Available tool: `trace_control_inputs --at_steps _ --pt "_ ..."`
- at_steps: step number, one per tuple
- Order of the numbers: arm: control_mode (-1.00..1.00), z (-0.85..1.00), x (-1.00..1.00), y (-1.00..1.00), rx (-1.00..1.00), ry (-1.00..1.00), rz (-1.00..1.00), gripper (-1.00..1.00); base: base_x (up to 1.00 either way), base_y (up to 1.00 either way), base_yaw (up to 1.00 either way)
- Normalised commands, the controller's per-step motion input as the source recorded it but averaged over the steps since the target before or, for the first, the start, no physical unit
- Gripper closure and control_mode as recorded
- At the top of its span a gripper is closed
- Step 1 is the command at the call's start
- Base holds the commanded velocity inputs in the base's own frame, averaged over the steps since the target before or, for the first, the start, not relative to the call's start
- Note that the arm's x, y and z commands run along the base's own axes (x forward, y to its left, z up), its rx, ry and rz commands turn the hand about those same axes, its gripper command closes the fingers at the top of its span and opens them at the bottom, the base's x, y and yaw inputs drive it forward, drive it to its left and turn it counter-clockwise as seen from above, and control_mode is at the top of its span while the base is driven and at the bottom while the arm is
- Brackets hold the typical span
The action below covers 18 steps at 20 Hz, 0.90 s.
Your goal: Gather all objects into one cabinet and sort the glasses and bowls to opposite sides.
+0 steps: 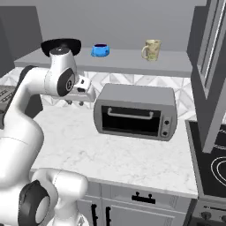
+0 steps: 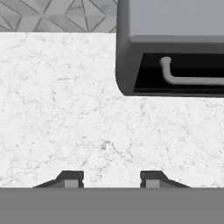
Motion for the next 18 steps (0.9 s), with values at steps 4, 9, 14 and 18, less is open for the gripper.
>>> trace_control_inputs --at_steps 4,9,14,18 --pt "1.00 0.00 -0.03 0.00 0.00 0.00 0.00 -1.00 -0.62 -0.13 -0.03" --pt "1.00 0.00 0.00 0.00 0.00 0.00 0.00 -1.00 -0.95 -0.38 -0.44" --pt "1.00 0.00 0.00 0.00 0.00 0.00 0.00 -1.00 -0.60 -0.04 -0.75" --pt "1.00 0.00 0.00 0.00 0.00 0.00 0.00 -1.00 -0.48 -0.01 -0.79"
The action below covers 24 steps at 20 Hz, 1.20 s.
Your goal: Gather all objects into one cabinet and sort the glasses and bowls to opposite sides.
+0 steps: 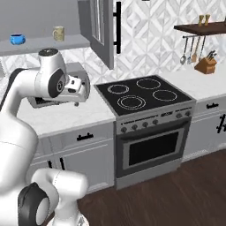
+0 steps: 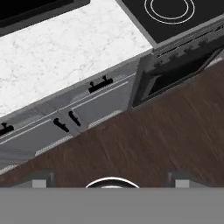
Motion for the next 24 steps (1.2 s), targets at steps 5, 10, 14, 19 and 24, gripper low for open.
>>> trace_control_inputs --at_steps 5,10,14,19,24 --pt "1.00 0.00 0.00 0.00 0.00 0.00 0.00 -1.00 -0.33 -0.01 -0.82" --pt "1.00 0.00 0.00 0.00 0.00 0.00 0.00 -1.00 -0.14 -0.27 -0.81" --pt "1.00 0.00 0.00 0.00 0.00 0.00 0.00 -1.00 0.00 -0.52 -0.82" --pt "1.00 0.00 0.00 0.00 0.00 0.00 0.00 -1.00 0.00 -0.85 -0.73" --pt "1.00 0.00 0.00 0.00 0.00 0.00 0.00 -1.00 0.72 -0.71 -0.40"
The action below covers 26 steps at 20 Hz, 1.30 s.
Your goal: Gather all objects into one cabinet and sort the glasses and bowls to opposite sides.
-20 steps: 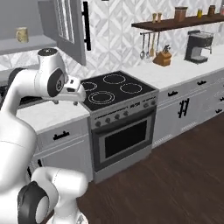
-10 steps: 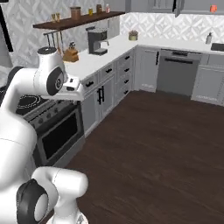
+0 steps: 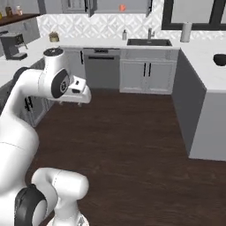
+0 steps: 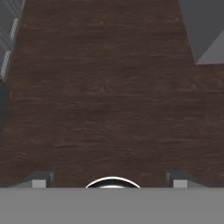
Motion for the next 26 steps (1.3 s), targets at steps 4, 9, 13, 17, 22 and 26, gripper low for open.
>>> trace_control_inputs --at_steps 4,9,13,17,22,26 --pt "1.00 0.00 0.00 0.00 0.00 0.00 0.00 -1.00 1.00 -0.16 -0.11" --pt "1.00 0.00 0.00 0.00 0.00 0.00 0.00 -1.00 1.00 0.29 -0.02" --pt "1.00 0.00 0.00 0.00 0.00 0.00 0.00 -1.00 1.00 0.14 0.09" --pt "1.00 0.00 0.00 0.00 0.00 0.00 0.00 -1.00 1.00 -0.04 0.17" --pt "1.00 0.00 0.00 0.00 0.00 0.00 0.00 -1.00 1.00 -0.38 0.21" --pt "1.00 0.00 0.00 0.00 0.00 0.00 0.00 -1.00 1.00 -0.27 0.06"
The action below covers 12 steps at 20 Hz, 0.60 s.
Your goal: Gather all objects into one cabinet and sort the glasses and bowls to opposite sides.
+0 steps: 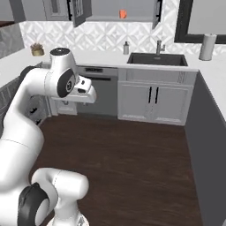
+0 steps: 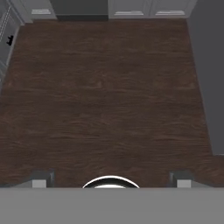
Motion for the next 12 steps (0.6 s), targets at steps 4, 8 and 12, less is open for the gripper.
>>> trace_control_inputs --at_steps 4,8,12 --pt "1.00 0.00 0.00 0.00 0.00 0.00 0.00 -1.00 1.00 -0.02 0.00" --pt "1.00 0.00 0.00 0.00 0.00 0.00 0.00 -1.00 1.00 0.00 0.05" --pt "1.00 0.00 0.00 0.00 0.00 0.00 0.00 -1.00 1.00 0.00 0.11"
